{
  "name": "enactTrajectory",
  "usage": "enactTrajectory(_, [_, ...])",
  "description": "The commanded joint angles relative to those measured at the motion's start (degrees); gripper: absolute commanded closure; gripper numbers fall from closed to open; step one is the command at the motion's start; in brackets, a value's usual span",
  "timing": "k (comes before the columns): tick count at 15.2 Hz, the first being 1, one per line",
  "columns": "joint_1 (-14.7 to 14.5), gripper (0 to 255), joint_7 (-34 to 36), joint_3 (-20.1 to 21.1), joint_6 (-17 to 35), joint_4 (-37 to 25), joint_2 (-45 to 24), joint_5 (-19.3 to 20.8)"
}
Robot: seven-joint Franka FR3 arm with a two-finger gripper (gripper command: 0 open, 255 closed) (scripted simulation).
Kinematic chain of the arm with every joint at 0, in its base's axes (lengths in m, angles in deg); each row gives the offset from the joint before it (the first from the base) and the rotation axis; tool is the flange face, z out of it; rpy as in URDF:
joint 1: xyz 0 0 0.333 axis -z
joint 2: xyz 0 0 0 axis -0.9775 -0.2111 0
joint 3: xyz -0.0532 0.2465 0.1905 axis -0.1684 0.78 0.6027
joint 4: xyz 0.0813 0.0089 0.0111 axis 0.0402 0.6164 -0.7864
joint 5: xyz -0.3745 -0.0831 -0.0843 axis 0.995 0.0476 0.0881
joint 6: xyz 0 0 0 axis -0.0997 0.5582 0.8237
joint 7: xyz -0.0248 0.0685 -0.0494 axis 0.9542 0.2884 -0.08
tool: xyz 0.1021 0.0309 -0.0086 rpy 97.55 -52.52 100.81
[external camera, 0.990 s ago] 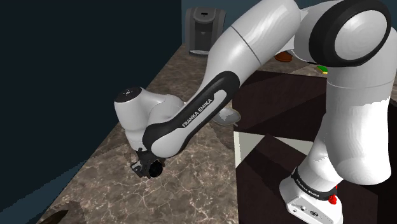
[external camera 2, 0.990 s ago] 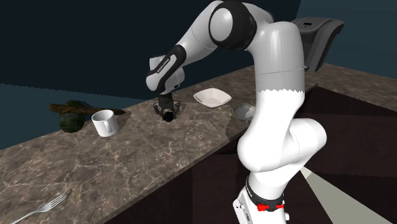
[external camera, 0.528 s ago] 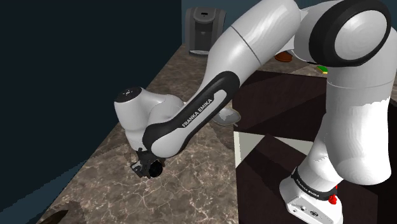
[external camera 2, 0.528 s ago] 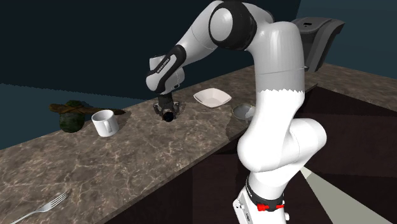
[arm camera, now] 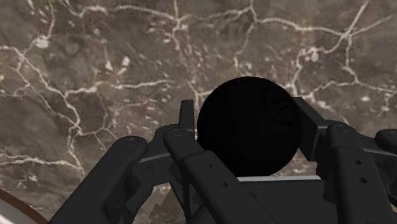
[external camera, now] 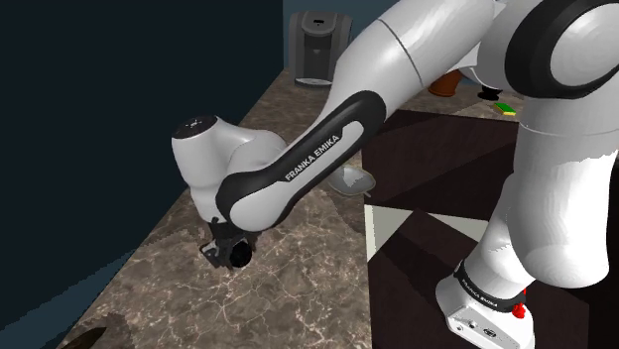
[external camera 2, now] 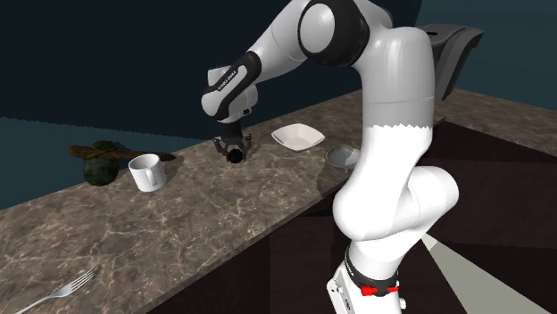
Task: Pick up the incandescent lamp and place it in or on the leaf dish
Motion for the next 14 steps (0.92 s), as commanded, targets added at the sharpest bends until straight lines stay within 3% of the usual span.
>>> enactTrajectory(1, [0.21,255,-0.41,0.24,-1.35,-0.47,0.95,-0.55])
enactTrajectory(14, [1.06,255,-2.42,1.36,-9.78,-4.07,6.33,-3.56])
